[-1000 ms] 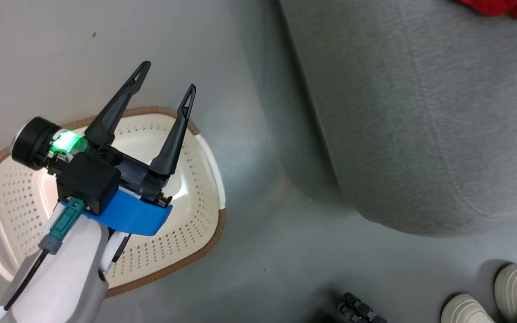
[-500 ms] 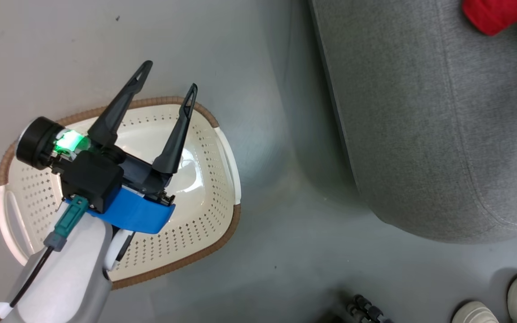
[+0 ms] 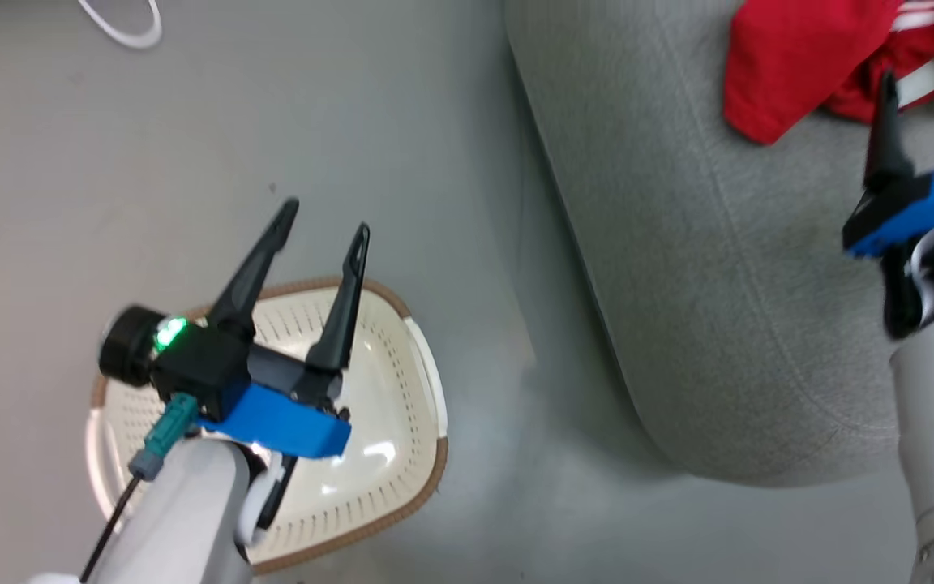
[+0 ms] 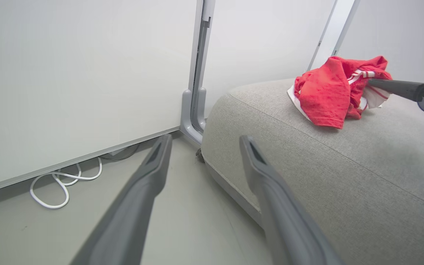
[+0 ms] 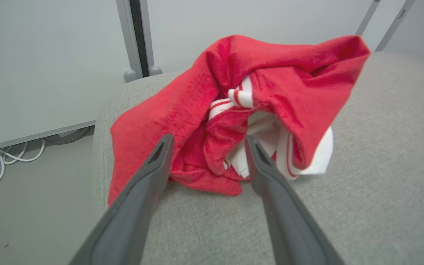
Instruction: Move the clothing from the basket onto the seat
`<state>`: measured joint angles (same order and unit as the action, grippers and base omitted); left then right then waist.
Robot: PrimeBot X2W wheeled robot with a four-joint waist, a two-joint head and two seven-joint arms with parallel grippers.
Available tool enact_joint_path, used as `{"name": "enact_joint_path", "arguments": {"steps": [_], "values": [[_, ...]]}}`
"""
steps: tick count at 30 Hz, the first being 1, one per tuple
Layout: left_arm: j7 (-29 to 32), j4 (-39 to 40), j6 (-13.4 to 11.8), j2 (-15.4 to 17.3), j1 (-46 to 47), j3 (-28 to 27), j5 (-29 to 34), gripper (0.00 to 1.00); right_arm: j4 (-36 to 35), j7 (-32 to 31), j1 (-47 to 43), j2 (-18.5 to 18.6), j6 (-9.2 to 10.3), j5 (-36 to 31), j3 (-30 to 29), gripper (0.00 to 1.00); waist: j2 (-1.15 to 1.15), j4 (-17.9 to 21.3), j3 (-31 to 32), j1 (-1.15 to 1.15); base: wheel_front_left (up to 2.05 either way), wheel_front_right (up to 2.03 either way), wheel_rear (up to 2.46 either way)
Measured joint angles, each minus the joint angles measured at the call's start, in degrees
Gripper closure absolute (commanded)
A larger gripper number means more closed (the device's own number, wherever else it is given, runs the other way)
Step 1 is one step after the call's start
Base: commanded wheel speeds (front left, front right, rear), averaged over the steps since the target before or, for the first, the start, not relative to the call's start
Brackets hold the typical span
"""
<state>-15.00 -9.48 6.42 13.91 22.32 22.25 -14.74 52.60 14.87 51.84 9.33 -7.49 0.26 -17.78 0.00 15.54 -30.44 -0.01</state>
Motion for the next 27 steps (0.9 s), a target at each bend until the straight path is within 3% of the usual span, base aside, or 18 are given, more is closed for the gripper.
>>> {"name": "enact_joint_path", "arguments": {"steps": [13, 20, 27], "values": [[-0.01, -3.75, 0.04, -6.6, -13.25, -8.05, -1.31, 0.0, -16.81, 0.12, -21.81, -4.5, 0.0, -2.65, 4.45, 0.0, 0.01, -3.74, 18.39, -0.01, 0.0, 0.0, 0.0], [-0.02, -6.15, 0.24, -8.01, -17.4, -11.69, -0.88, 0.0, -25.99, -0.99, -34.49, -6.25, 0.01, -2.53, 6.94, 0.0, 0.01, -8.71, 24.86, -0.01, 0.0, 0.0, 0.0], [-0.07, -8.34, 0.54, -8.32, -20.02, -15.03, -0.11, 0.0, -33.14, -3.74, -43.05, -6.44, 0.0, 1.69, 11.71, 0.0, 0.01, -14.2, 29.3, -0.01, 0.0, 0.0, 0.0]]}}
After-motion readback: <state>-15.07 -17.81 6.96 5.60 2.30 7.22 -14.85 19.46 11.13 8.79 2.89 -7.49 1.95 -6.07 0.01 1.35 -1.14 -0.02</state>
